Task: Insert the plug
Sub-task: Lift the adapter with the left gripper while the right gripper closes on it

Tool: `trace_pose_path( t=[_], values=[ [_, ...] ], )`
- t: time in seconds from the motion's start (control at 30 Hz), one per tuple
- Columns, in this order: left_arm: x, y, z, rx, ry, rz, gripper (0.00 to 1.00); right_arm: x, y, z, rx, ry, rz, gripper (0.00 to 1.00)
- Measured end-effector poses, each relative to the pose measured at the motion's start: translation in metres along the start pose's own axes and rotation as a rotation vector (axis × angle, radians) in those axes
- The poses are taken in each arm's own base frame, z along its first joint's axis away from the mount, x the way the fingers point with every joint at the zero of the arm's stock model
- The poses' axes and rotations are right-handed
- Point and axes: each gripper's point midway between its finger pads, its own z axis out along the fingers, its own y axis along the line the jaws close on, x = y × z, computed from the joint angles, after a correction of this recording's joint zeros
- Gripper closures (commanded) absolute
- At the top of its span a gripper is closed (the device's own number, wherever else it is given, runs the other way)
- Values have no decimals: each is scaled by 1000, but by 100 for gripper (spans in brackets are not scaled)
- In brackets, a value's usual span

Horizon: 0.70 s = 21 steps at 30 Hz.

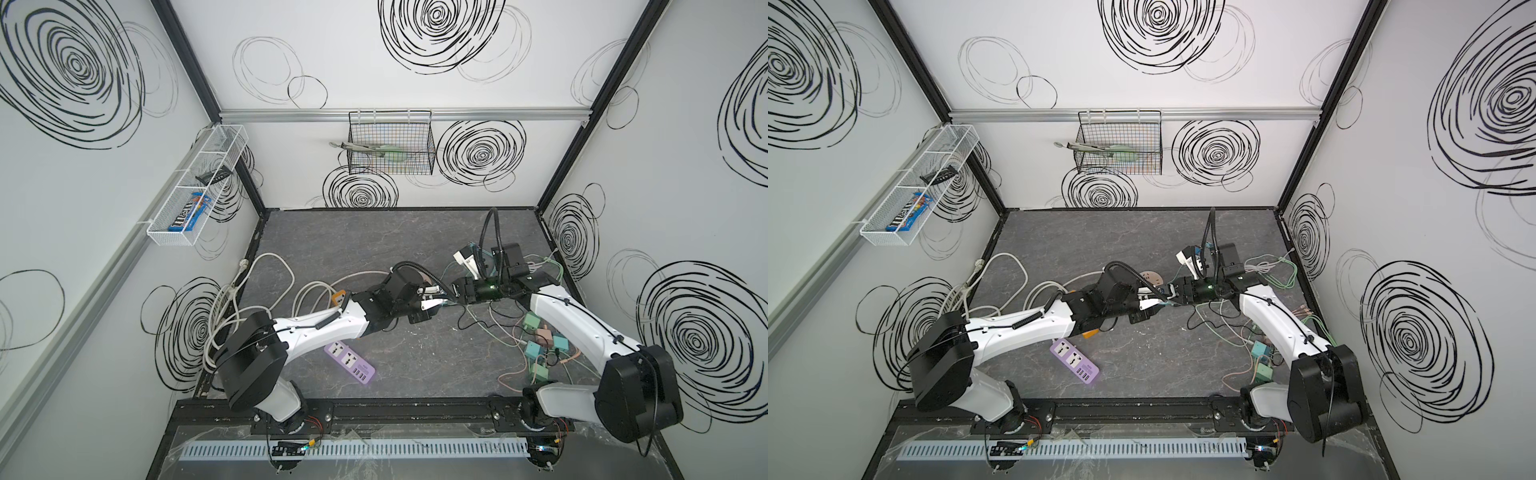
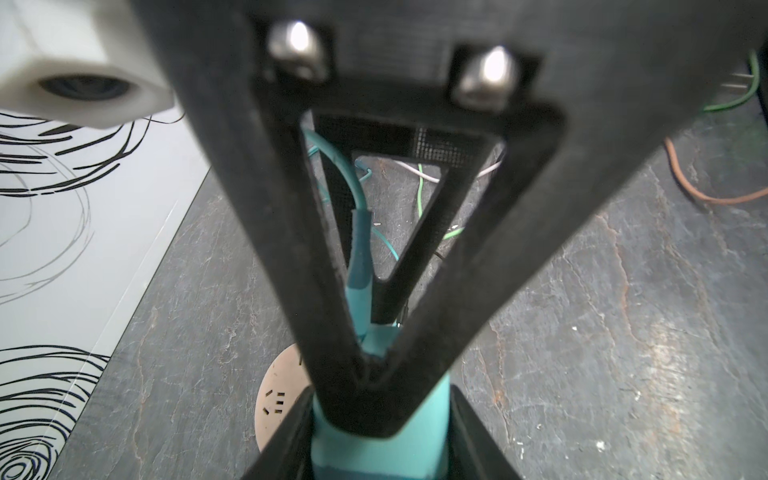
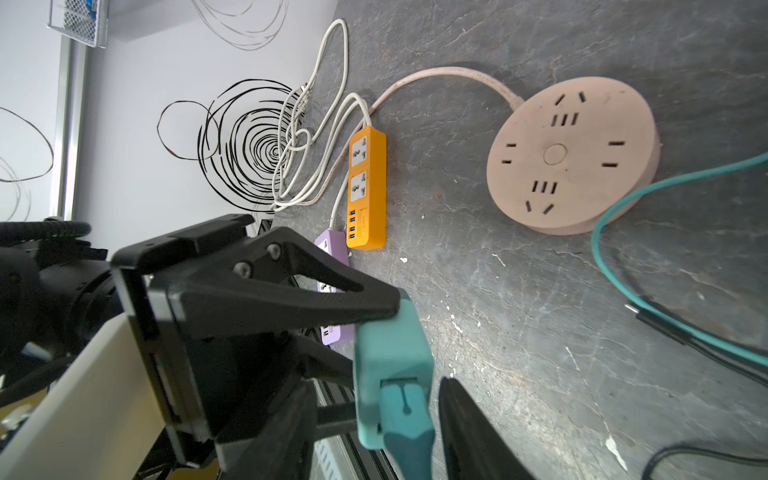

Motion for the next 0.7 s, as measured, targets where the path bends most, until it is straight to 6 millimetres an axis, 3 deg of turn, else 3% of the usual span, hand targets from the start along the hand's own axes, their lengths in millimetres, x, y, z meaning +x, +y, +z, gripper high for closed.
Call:
trace_pose_path(
  t=[0.23, 0.43, 0.57, 0.7],
  values=[
    [1, 2, 0, -14, -1, -1, 100, -2, -3, 2, 4, -5, 17, 58],
    [0, 5, 0, -26, -13, -12, 100, -3, -6, 2, 25, -13, 45, 41],
    [2, 16, -3, -51, -22, -47, 100, -7, -10, -2, 50, -56, 50, 37],
    [3, 25, -5, -73, -29, -74, 100, 3, -1, -11, 22, -141, -15, 34]
  ],
)
